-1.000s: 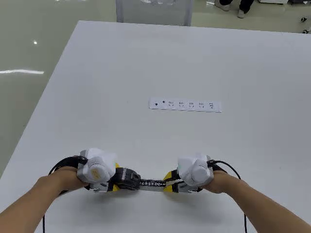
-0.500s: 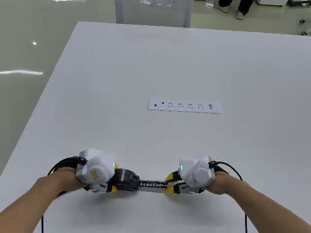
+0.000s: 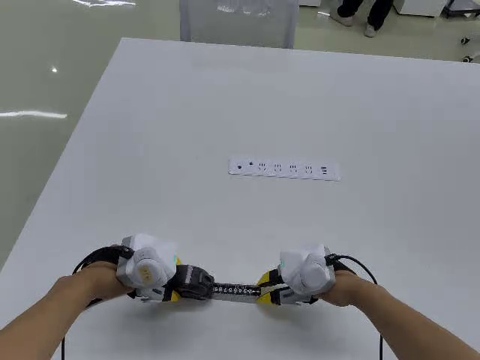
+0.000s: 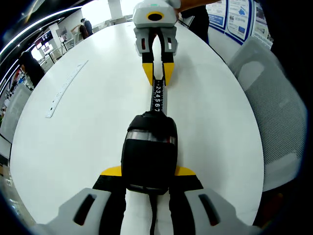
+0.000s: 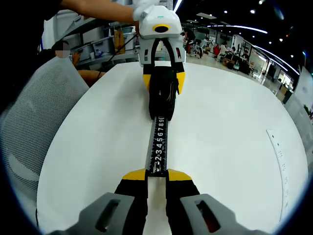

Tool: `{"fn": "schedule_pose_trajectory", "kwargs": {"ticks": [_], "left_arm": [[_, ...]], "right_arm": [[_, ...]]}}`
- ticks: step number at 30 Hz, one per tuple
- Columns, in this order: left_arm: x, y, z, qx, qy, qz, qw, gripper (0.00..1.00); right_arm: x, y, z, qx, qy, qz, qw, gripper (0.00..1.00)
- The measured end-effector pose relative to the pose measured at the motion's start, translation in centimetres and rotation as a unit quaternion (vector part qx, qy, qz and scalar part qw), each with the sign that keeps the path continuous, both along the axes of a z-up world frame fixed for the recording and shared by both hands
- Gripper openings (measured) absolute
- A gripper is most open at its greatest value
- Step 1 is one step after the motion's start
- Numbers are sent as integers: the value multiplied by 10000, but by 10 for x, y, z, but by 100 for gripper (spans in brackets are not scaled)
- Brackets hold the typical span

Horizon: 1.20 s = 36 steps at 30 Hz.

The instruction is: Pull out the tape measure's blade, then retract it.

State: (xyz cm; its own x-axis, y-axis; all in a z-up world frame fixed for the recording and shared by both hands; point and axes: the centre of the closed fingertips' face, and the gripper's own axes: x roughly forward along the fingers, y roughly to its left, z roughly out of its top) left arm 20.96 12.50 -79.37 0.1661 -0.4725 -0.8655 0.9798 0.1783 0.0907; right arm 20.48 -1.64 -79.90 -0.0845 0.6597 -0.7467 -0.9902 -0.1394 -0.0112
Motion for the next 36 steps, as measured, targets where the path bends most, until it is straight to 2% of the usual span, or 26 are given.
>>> {"fn": "schedule_pose_trajectory", "kwargs": {"ticks": [13,36], "left_arm": [[-2,-3,6,7,-6,-3,10000,29],[2,0,-2,24,-2,6,10000,29]], "right_arm": [[1,-7,-1,-33,-10,-10,10000,12],[4,-22,-2,-91,-49,-55,9999,12]]}}
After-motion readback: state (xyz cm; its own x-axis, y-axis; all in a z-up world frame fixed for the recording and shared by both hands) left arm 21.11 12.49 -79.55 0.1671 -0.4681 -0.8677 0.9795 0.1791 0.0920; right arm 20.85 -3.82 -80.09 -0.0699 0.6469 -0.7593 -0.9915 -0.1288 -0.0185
